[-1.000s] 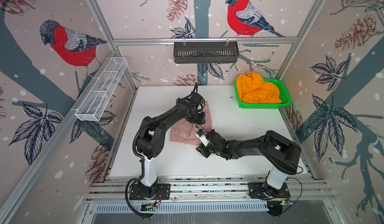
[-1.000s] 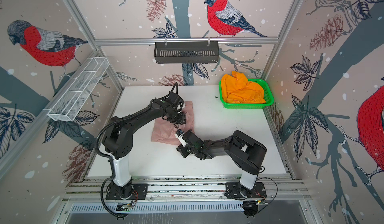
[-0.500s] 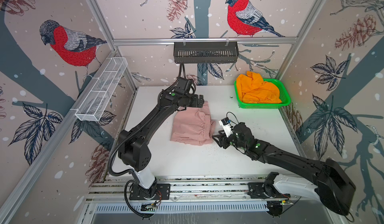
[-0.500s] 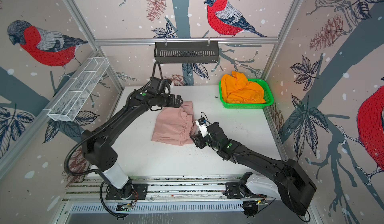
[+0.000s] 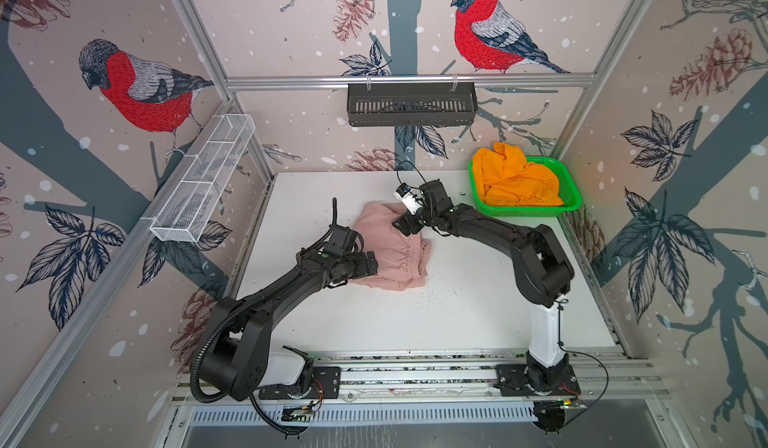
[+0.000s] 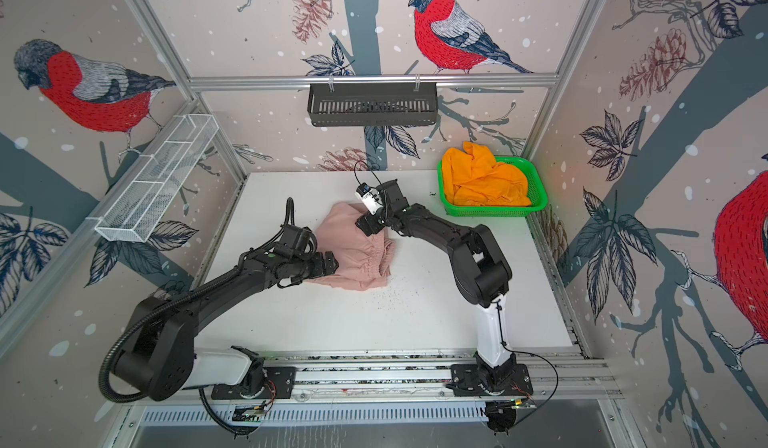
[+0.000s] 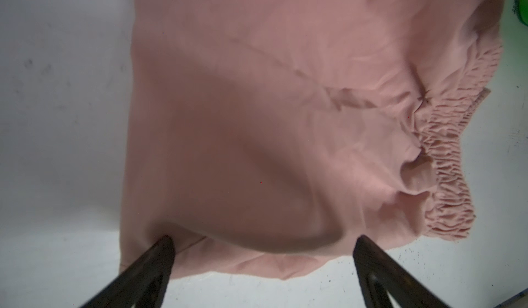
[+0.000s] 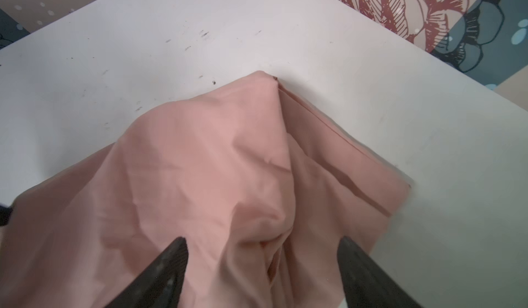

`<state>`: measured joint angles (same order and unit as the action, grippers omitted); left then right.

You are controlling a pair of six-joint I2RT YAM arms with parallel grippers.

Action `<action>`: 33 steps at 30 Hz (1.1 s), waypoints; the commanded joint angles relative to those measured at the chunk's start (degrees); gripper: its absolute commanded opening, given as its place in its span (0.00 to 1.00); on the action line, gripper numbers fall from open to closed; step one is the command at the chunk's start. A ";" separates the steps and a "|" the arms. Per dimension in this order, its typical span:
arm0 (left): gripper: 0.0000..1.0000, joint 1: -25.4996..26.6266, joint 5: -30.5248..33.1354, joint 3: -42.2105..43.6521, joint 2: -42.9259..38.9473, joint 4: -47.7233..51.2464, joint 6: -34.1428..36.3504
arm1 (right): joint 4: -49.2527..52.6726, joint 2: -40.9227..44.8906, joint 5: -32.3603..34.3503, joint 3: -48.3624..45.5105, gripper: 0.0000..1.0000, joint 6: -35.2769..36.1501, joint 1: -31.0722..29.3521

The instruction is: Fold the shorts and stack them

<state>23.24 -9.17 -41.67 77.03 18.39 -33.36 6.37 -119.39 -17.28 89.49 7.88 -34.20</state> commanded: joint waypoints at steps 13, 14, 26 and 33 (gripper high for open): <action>0.98 -0.46 0.33 1.50 8.17 -10.93 2.44 | -11.86 0.18 -10.77 -13.37 0.44 -7.23 5.88; 0.98 -0.55 1.34 0.40 9.20 -10.70 3.65 | -14.90 2.73 -10.52 -18.17 0.41 -9.12 6.11; 0.98 -1.70 5.54 -20.30 19.46 -1.46 15.90 | -14.55 42.68 15.17 -53.48 0.70 -30.80 -4.48; 0.98 -1.89 -1.04 -17.56 11.88 3.70 12.03 | 0.68 47.34 7.88 -49.49 0.71 -31.14 -0.32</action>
<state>21.47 -5.69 -61.36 91.05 18.09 -19.55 -1.23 -72.40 -6.02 38.48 -21.32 -34.89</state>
